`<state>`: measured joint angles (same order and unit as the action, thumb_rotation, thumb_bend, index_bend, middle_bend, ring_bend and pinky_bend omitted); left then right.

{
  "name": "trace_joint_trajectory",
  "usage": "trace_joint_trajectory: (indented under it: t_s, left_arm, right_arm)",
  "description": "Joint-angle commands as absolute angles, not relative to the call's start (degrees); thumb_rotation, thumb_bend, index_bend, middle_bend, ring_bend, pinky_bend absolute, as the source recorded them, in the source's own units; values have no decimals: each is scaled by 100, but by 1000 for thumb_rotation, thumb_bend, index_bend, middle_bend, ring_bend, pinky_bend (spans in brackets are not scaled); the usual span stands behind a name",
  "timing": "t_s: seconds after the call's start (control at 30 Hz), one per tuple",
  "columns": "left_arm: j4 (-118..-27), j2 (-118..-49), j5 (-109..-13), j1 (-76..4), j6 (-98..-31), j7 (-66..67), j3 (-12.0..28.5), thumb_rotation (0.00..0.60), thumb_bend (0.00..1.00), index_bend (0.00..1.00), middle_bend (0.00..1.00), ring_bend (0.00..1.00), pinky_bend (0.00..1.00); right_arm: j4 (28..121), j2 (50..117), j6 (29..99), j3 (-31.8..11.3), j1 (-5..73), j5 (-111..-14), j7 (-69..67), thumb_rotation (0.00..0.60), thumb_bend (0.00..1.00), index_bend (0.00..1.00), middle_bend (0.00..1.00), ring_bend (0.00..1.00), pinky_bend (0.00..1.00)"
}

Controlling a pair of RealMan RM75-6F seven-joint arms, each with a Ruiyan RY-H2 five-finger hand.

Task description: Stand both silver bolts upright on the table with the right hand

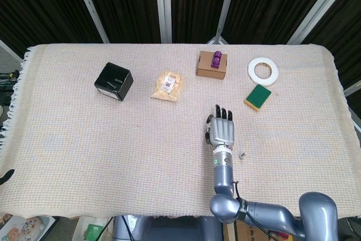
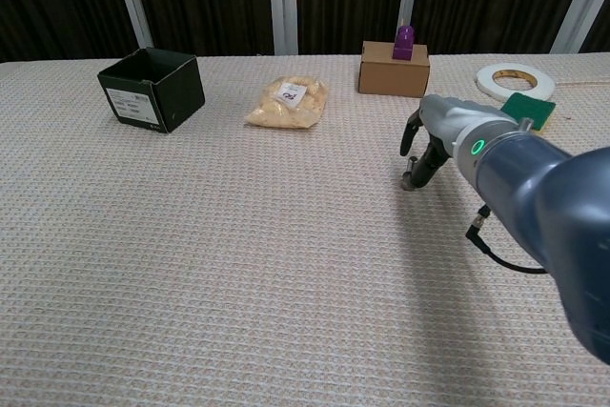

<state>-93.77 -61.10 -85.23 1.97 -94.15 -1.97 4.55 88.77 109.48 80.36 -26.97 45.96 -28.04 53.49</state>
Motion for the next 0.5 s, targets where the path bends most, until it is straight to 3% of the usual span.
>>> trace_joint_trajectory:
  t_s: [0.03, 0.13, 0.5]
  left_arm:
    - [-9376, -6111, -8521, 197, -9414, -196, 455, 600, 123, 95, 36, 0, 136]
    - [-9376, -6113, -8516, 196, -9419, -200, 461, 600, 123, 95, 36, 0, 137]
    - [-9383, -6110, -8520, 205, -9429, -210, 456, 600, 122, 95, 36, 0, 137]
  right_arm:
    - [8967, 10903, 8043, -2701, 4601, -2782, 5362, 600, 258, 293, 3, 0, 0]
    - [9188, 10800, 8102, -2718, 4596, -2819, 5382, 600, 209, 251, 3, 0, 0]
    - [11170, 9763, 8899, -2712, 4316, -3501, 5564, 600, 200, 206, 3, 0, 0]
